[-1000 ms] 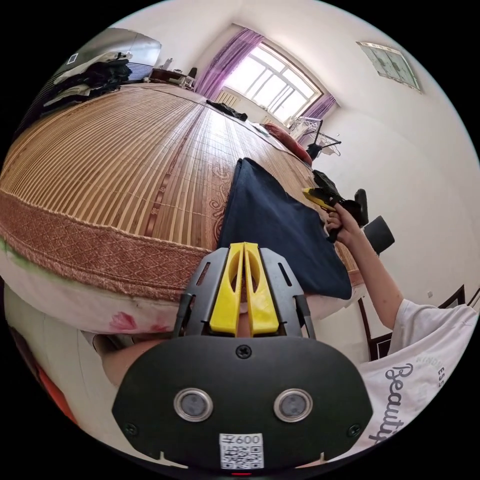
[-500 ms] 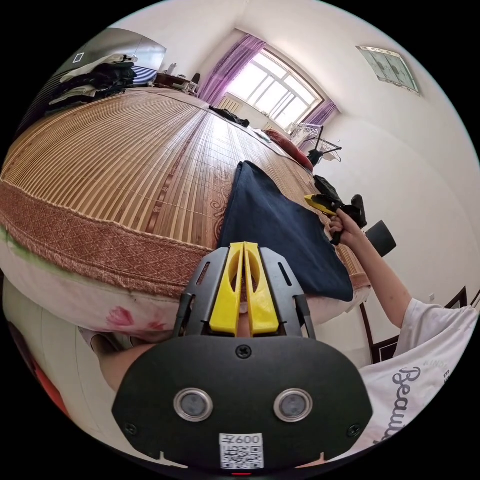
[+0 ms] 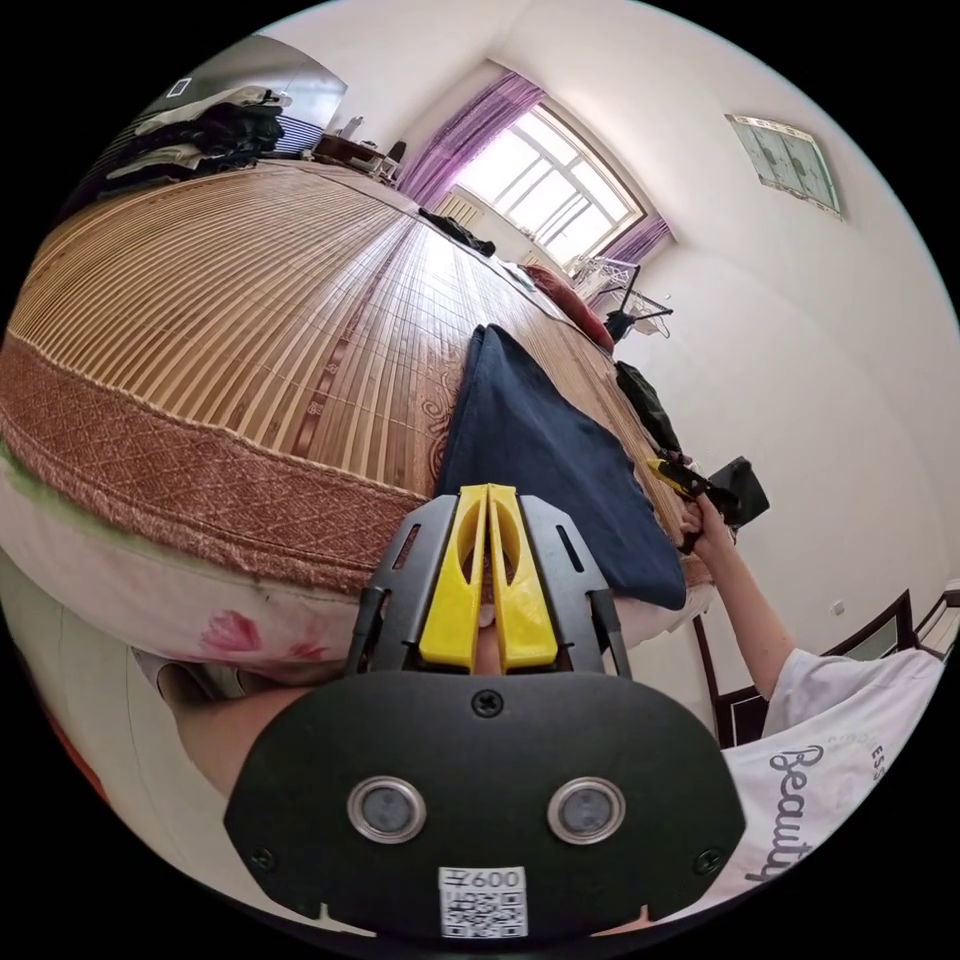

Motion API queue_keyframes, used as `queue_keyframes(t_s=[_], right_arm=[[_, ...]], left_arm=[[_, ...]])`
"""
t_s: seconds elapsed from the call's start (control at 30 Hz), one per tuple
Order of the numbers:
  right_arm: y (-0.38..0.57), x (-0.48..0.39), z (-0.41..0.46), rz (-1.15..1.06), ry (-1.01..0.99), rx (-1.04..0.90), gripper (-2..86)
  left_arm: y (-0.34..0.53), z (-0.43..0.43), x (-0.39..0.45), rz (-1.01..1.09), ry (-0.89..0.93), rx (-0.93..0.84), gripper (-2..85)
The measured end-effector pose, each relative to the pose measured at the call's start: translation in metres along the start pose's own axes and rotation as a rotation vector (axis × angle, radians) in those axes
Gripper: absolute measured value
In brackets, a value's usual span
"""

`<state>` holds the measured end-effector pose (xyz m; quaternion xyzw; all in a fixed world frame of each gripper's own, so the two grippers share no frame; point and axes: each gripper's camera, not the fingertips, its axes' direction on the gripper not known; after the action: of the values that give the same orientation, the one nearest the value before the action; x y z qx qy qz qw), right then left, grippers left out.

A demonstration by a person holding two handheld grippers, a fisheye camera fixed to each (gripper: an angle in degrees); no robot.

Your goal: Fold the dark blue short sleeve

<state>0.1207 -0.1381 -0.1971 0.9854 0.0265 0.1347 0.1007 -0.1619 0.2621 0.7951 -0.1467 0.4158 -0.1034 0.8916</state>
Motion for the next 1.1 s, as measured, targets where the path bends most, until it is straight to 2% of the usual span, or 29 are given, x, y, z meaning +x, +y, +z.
queue_keyframes(t_s=[0.07, 0.23, 0.33, 0.37, 0.47, 0.67, 0.73, 0.87, 0.93, 1.0, 1.03, 1.1], right_arm=[[0.040, -0.039, -0.006, -0.166, -0.042, -0.013, -0.9], [0.127, -0.078, -0.023, -0.277, -0.242, 0.139, -0.9], [0.142, -0.067, 0.002, -0.147, 0.056, -0.014, -0.9], [0.142, -0.054, -0.004, -0.067, -0.027, 0.026, -0.9], [0.130, -0.030, -0.005, 0.098, -0.042, -0.024, -0.9], [0.096, -0.037, 0.009, 0.043, -0.027, 0.060, -0.9], [0.079, -0.038, 0.020, 0.035, 0.008, 0.061, -0.9], [0.050, -0.031, 0.045, 0.079, 0.091, 0.134, -0.8], [0.041, -0.029, 0.066, 0.072, 0.081, 0.049, -0.9], [0.034, -0.029, 0.101, 0.033, 0.225, -0.134, -0.9], [0.034, -0.035, 0.113, -0.077, 0.249, -0.156, -0.9], [0.030, -0.035, 0.119, -0.076, 0.259, -0.147, -0.8]], left_arm=[[0.000, 0.001, -0.003, -0.005, 0.009, 0.001, 0.1], [0.003, 0.002, -0.007, -0.010, 0.009, 0.011, 0.2], [0.005, 0.004, -0.005, 0.000, -0.003, 0.015, 0.1], [0.005, 0.004, -0.005, 0.002, -0.006, 0.013, 0.1], [0.006, 0.004, -0.007, 0.000, 0.005, 0.018, 0.1], [0.031, -0.006, -0.032, -0.153, 0.105, 0.103, 0.1], [0.041, -0.012, -0.024, -0.155, 0.045, 0.148, 0.1], [0.043, -0.008, 0.014, -0.019, -0.150, 0.127, 0.2], [0.043, -0.008, 0.012, -0.025, -0.138, 0.124, 0.1], [0.044, -0.009, -0.002, -0.077, -0.063, 0.125, 0.1], [0.045, -0.009, -0.007, -0.094, -0.035, 0.124, 0.1], [0.043, -0.007, -0.006, -0.081, -0.019, 0.110, 0.1]])
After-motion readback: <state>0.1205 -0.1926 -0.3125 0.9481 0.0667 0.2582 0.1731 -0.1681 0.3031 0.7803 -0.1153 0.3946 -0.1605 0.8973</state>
